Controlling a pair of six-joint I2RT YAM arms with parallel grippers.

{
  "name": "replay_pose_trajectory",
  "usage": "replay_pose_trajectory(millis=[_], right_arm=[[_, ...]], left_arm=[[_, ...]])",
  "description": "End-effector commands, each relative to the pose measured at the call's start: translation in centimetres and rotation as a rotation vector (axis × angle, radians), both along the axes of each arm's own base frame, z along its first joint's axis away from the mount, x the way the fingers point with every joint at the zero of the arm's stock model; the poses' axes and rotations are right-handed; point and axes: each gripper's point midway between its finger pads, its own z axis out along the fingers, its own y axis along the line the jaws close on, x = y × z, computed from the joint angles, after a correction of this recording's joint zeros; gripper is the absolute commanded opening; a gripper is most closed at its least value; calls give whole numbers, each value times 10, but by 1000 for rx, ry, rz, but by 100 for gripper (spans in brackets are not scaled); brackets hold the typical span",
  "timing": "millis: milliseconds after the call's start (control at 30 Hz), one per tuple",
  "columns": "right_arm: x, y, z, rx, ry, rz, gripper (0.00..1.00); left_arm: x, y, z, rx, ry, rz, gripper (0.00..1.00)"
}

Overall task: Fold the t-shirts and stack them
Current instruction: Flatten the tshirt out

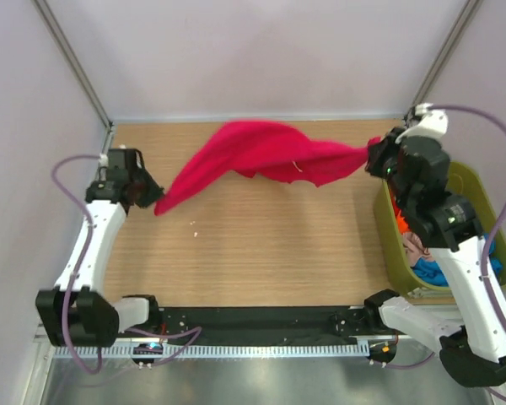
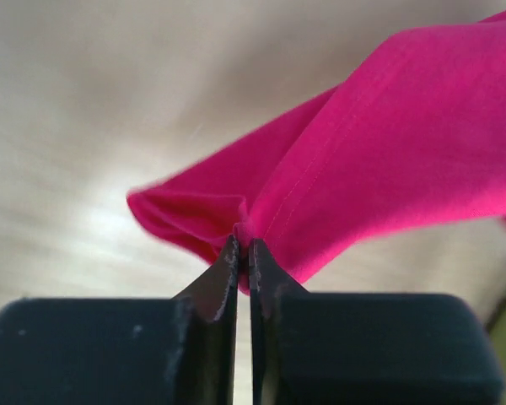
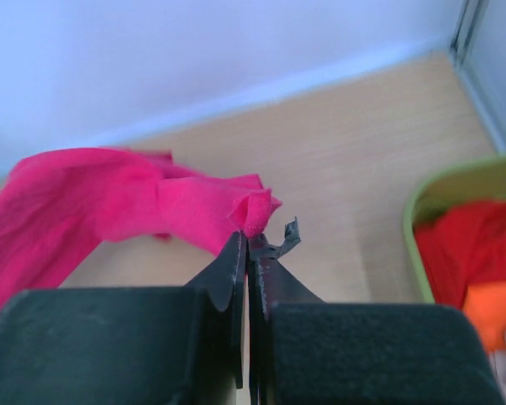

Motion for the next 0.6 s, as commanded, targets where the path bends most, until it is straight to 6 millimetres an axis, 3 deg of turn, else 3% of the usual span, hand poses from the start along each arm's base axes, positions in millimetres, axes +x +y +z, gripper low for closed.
replay_pose_trajectory(millis=[0,33,67,167,233,267,400,567], right_arm=[[-13,17,-89,-12,206,100,1],[-23,19,-97,15,210,120,1],[-28,24,-127,11,275,148,1],[-43,21,-168,2,370,150,1],[-48,17,-182,-12,411,138,1],[-52,15,-190,-15,428,134,1],[-55,21,-192,4,417,169,1],[-52,28,-187,20,391,206,1]], left_arm=[[-26,-8,-79,-67,206,21,6],[-39,-13,-101,-89,271,6,12],[-42,-17,-108,-101,292,-15,30],[-46,-24,-121,-129,338,-54,57],[-41,-28,-116,-134,315,-95,60],[-28,-31,-105,-135,260,-119,63],[4,-40,-81,-103,161,-257,64],[53,-34,-88,0,151,-353,63]])
